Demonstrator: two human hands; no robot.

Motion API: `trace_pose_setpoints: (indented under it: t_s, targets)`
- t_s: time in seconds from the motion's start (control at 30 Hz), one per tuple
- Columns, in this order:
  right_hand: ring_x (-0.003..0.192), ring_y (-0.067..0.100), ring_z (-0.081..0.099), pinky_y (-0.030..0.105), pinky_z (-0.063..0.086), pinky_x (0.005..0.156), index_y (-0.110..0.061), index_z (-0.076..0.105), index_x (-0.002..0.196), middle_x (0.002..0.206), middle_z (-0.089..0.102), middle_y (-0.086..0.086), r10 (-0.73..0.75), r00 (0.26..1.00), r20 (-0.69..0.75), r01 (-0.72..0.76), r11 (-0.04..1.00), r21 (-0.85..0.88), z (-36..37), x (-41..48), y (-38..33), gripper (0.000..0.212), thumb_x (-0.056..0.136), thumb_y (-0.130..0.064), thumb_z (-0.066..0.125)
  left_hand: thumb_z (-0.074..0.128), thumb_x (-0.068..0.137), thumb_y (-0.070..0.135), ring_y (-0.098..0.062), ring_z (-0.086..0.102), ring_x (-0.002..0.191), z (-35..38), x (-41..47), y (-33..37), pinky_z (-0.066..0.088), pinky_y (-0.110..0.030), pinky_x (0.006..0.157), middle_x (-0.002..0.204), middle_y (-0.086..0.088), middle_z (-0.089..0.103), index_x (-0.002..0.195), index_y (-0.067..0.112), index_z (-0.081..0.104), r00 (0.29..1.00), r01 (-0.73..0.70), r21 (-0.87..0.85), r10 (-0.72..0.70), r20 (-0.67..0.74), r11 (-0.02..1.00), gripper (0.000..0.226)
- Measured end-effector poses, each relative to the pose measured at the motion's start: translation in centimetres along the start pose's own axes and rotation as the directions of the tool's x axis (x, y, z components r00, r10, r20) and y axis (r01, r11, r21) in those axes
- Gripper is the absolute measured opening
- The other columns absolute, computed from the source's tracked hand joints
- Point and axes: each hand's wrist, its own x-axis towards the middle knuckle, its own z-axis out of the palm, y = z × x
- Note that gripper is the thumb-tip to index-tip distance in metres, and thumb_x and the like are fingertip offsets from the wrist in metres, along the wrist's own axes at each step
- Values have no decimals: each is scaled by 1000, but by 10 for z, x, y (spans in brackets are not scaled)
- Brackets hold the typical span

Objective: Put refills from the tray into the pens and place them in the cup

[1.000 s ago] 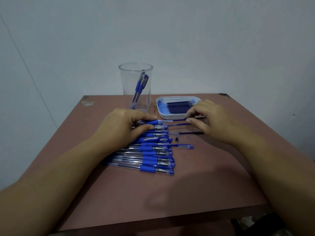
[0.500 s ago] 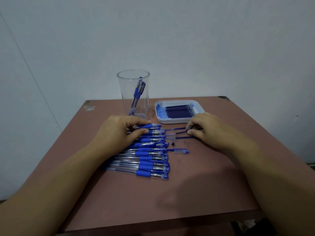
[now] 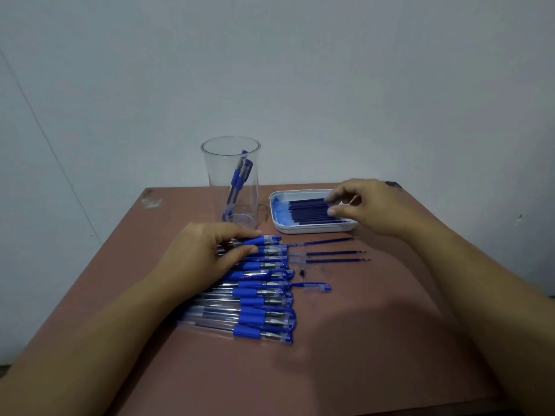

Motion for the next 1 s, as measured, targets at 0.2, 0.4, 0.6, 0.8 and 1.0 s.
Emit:
trace_pose_setpoints:
  t_s: [0.2, 0.4, 0.6, 0.8, 1.0]
  targets:
    - [95, 5, 57, 15, 42, 70, -29, 72, 103, 102, 65, -12, 133, 972, 196, -113, 988, -108, 0, 50, 16, 28, 76, -29, 81, 62, 80, 53, 10, 65, 83, 1, 1, -2, 55, -18, 72, 95, 23, 72, 110, 37, 73, 1000, -10, 6, 10, -12, 1000, 36]
    - [93, 1, 58, 8, 38, 67, -29, 71, 109, 97, 60, -20, 126, 948, 291, -61, 973, -222, 12, 59, 24, 32, 78, -29, 80, 66, 81, 49, 10, 64, 81, 1, 1, -4, 50, -9, 69, 94, 24, 72, 110, 37, 72, 1000, -15, 12, 15, 0, 1000, 33]
    - [83, 4, 64, 16, 46, 68, -25, 76, 93, 90, 70, -12, 99, 955, 279, -52, 984, -171, 14, 60, 31, 16, 79, -31, 79, 63, 79, 51, 14, 63, 81, 1, 1, 0, 47, -4, 70, 87, 42, 58, 110, 35, 73, 999, -32, -10, 32, -9, 999, 35]
    - [76, 9, 63, 25, 50, 65, -24, 72, 84, 82, 69, -8, 68, 977, 204, -32, 984, -176, 18, 59, 32, 9, 80, -30, 78, 63, 79, 52, 16, 61, 82, 0, 1, 0, 45, -1, 70, 83, 47, 53, 110, 36, 72, 999, -33, -7, 33, -13, 999, 36]
    - [74, 1, 61, 10, 46, 63, -28, 70, 83, 80, 67, -10, -7, 998, 69, 10, 999, -40, -5, 36, -3, 9, 79, -28, 78, 61, 79, 54, 14, 62, 82, 0, 1, -1, 45, -2, 70, 87, 43, 58, 109, 37, 73, 1000, -24, -15, 24, -16, 1000, 37]
